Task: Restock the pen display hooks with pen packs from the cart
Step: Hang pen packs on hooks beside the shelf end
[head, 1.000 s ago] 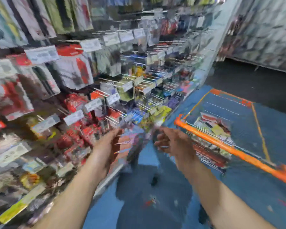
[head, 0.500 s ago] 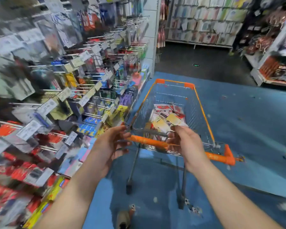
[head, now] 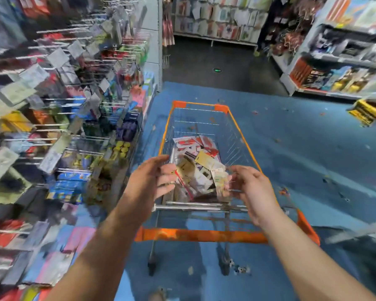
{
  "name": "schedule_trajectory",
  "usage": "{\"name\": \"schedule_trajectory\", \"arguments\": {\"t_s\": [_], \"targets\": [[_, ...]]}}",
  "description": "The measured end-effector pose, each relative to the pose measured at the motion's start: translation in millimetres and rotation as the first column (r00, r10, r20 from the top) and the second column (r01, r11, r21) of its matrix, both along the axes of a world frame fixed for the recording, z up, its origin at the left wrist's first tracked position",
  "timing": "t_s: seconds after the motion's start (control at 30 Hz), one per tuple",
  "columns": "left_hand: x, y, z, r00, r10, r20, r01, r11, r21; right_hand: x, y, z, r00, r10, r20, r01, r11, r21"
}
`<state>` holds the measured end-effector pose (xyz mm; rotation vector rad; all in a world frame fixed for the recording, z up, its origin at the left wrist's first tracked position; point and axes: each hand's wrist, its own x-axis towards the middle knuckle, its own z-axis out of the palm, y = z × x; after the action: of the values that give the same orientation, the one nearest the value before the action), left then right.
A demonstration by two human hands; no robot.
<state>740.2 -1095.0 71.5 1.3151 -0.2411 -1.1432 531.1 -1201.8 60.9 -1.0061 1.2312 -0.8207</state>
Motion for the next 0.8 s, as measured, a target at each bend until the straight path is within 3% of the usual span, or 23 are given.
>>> {"name": "schedule_trajectory", "arguments": {"t_s": [0.13,0.43,0.8], "targets": [[9,-32,-16,0.996,-0.082,0.042,0.079,0.995,0.056,4,-30,-12,0.999,-0.044,-0.006,0.044,0.999,0.029],[9,-121,-65,0.999,-0.023,-0.036,0.032,0.962,0.273,6,-119,-62,0.998,-0.022,-0.060,0.029,0.993,0.115],[12,-196,-167,1.000,-0.003,0.005,-0.001,0.785,0.619,54,-219,-191,0.958,0.197,-0.207,-0.132,0.948,0.291]]}}
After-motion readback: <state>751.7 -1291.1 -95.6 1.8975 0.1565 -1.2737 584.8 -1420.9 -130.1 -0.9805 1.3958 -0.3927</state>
